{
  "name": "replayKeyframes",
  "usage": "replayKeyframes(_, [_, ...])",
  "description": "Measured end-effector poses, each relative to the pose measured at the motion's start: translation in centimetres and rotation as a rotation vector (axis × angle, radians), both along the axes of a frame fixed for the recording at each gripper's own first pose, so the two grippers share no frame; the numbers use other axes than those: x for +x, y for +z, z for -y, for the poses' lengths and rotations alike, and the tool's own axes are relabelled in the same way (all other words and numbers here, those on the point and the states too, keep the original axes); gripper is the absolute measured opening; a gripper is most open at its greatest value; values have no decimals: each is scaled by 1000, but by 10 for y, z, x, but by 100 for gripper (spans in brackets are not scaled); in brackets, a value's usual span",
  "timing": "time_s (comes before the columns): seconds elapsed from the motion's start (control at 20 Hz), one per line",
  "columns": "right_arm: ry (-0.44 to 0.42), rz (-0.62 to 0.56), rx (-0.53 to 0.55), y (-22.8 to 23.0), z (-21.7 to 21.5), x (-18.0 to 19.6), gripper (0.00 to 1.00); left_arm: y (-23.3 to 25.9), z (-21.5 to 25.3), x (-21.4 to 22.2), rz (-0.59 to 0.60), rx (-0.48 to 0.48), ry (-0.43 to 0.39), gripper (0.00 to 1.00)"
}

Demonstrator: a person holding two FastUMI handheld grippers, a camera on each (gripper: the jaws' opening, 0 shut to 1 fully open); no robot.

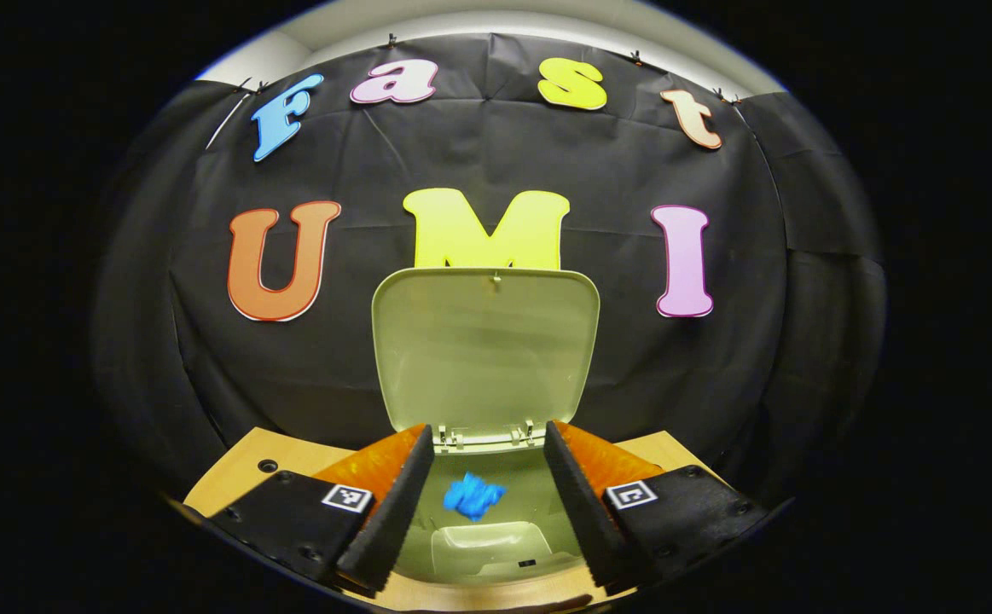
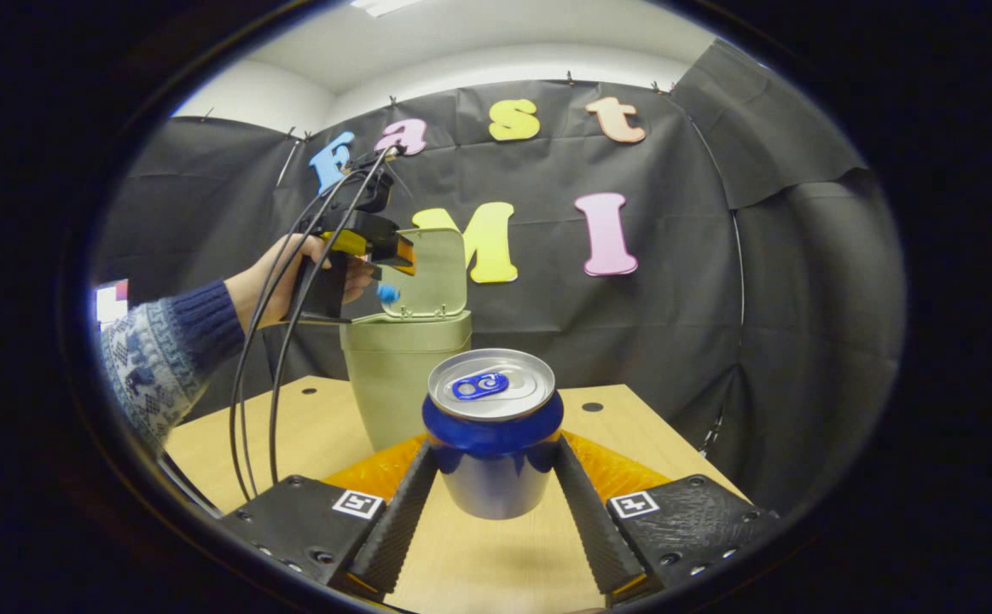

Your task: Press the lid of the desktop garbage bin to open it, pick up the crumpled paper on the desktop and throw it into the bin, then pick up the pop can on the desktop and drop it into the bin, and finally close the garbage bin lid.

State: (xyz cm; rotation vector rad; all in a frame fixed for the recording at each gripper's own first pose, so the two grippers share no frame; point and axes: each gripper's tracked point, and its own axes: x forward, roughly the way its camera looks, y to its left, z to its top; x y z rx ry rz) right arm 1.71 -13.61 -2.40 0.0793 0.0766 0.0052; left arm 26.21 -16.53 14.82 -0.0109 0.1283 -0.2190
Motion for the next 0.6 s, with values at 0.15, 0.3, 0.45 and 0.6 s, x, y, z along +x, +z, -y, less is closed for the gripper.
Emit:
replayKeyframes(0.15, [5,7,-11,0,-2,1,81,-4,-2,-11,-7,3,-1,100])
replayKeyframes(0.3, [-7,18,-35,0,0,3,81,-1,-13,-25,31,24,33,100])
replayKeyframes(0.45, [-10,4,-40,-8,-3,5,81,-5,-26,-45,62,52,57,100])
replayKeyframes(0.6, [-16,6,-57,-9,-5,5,81,-5,-40,-77,127,68,51,100])
